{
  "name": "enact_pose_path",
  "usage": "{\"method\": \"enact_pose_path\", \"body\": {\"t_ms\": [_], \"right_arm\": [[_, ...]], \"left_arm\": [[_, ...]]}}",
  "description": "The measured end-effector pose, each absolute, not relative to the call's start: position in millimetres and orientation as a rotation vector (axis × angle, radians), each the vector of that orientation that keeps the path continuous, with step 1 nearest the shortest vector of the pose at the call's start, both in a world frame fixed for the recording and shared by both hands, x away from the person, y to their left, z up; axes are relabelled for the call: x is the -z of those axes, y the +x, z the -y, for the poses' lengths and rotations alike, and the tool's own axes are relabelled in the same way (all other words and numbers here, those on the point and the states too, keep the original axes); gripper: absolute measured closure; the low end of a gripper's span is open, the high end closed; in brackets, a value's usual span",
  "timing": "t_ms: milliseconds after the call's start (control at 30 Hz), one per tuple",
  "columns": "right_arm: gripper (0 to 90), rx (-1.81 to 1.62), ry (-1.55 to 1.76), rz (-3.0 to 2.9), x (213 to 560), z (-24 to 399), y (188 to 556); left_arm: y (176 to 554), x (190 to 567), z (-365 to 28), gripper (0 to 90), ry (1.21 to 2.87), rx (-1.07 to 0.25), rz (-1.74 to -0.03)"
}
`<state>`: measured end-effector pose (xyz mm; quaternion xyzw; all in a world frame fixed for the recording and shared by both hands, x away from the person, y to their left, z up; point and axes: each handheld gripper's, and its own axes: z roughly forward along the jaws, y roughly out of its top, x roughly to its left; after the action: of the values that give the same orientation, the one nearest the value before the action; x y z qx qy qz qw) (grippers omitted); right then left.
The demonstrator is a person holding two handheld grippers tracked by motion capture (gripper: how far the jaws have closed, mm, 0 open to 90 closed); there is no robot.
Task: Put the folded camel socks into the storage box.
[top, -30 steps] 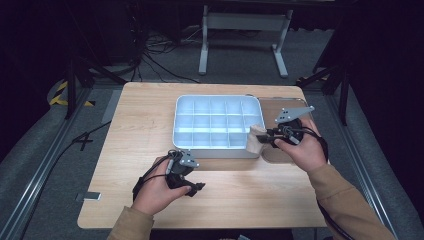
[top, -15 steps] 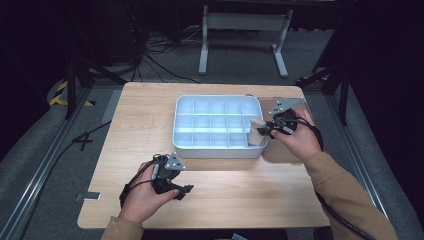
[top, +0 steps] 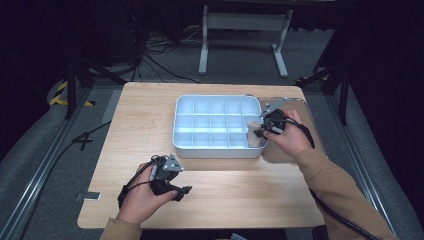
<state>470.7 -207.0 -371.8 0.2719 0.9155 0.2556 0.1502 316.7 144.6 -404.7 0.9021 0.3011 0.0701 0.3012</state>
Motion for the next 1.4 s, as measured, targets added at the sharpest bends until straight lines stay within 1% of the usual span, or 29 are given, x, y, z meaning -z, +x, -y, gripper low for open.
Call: {"method": "enact_pose_path", "body": {"t_ms": [833, 1067, 1400], "right_arm": [[71.3, -0.339, 0.878, -2.818, 410.1, 178.6, 489.9], [70.9, -0.292, 0.905, -2.846, 419.9, 174.6, 497.1], [68.8, -0.303, 0.895, -2.845, 420.0, 175.0, 496.9]], "left_arm": [[319.9, 405.5, -138.8, 30.9, 2.403, -0.17, -0.78], [320.2, 405.4, -138.8, 30.8, 2.404, -0.169, -0.778], [320.5, 403.7, -141.1, 30.8, 2.405, -0.172, -0.78]]}}
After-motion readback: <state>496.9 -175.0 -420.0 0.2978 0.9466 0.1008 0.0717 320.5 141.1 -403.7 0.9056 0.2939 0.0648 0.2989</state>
